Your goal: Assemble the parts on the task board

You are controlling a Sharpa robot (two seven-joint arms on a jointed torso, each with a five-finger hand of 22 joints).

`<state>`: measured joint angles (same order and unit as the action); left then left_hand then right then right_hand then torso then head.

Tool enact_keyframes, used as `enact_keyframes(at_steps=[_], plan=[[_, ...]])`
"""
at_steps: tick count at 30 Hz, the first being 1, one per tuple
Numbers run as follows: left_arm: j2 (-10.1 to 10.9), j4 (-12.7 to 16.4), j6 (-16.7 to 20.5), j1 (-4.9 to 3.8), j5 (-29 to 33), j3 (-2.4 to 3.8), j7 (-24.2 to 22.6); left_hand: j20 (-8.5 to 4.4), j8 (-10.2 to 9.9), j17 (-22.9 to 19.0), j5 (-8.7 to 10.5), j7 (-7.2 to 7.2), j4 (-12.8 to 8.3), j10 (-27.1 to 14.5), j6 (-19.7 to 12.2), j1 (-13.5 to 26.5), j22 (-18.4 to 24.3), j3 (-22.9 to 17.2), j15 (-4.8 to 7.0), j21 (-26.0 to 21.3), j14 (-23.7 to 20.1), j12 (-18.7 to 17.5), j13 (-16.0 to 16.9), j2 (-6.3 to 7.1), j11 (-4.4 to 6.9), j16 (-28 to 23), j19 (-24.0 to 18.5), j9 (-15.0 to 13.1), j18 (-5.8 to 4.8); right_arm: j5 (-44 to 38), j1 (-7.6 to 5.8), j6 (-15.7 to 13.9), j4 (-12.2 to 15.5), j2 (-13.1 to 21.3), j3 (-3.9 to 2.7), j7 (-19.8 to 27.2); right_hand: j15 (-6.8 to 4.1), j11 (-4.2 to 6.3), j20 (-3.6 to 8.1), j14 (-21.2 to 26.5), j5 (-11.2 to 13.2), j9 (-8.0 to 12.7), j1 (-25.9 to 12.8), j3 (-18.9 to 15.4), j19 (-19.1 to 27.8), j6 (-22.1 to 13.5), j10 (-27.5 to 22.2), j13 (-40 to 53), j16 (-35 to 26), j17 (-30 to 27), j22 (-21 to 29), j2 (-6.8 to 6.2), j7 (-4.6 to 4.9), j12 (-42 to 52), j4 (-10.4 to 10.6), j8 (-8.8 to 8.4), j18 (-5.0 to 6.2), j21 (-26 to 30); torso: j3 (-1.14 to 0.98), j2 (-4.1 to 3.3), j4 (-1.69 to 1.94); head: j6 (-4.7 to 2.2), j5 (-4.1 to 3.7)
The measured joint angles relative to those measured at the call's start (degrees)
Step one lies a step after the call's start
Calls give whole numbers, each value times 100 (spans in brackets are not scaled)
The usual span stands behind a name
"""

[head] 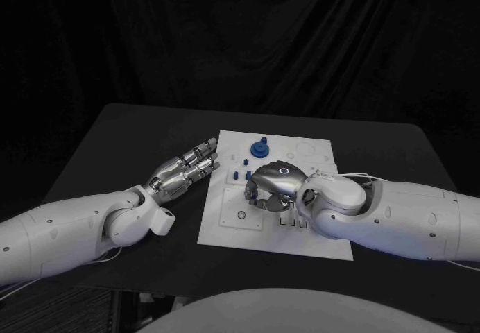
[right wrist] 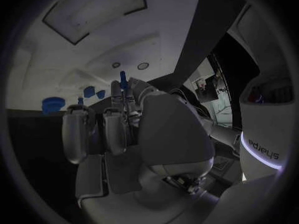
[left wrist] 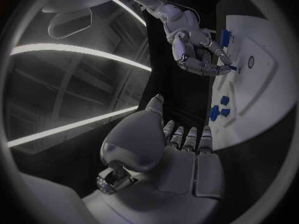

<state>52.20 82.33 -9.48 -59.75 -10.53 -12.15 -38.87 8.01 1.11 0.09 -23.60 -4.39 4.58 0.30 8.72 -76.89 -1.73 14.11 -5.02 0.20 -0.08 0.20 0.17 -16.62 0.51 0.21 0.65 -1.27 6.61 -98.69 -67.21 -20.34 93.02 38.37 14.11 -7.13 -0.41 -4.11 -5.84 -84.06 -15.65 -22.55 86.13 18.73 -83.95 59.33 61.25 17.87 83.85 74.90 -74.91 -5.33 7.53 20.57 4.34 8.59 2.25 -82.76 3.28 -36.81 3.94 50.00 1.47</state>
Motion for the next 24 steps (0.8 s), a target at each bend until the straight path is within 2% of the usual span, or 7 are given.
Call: enact_keyframes(at_steps=[5,24], plan=[[-24,-20,-1,0,0,0,0,0,0,0,-29,0,-16,0,0,0,5,-16,0,0,0,0,0,0,0,0,0,0,0,-83,28,0,-64,-50,0,3,0,-6,0,0,0,0,10,0,0,-20,9,-2,0,0,0,-11,-20,-12,0,0,0,0,0,-2,1,0,18],[-65,-64,-11,0,1,0,0,0,0,-4,-51,20,-15,0,20,0,5,-16,0,0,0,0,0,0,0,0,0,1,0,-296,102,2,-180,-65,-8,0,0,-2,0,0,1,1,-6,-1,0,-41,20,-15,0,0,-3,-26,1,-34,1,-23,0,0,-3,-4,-6,0,88]])
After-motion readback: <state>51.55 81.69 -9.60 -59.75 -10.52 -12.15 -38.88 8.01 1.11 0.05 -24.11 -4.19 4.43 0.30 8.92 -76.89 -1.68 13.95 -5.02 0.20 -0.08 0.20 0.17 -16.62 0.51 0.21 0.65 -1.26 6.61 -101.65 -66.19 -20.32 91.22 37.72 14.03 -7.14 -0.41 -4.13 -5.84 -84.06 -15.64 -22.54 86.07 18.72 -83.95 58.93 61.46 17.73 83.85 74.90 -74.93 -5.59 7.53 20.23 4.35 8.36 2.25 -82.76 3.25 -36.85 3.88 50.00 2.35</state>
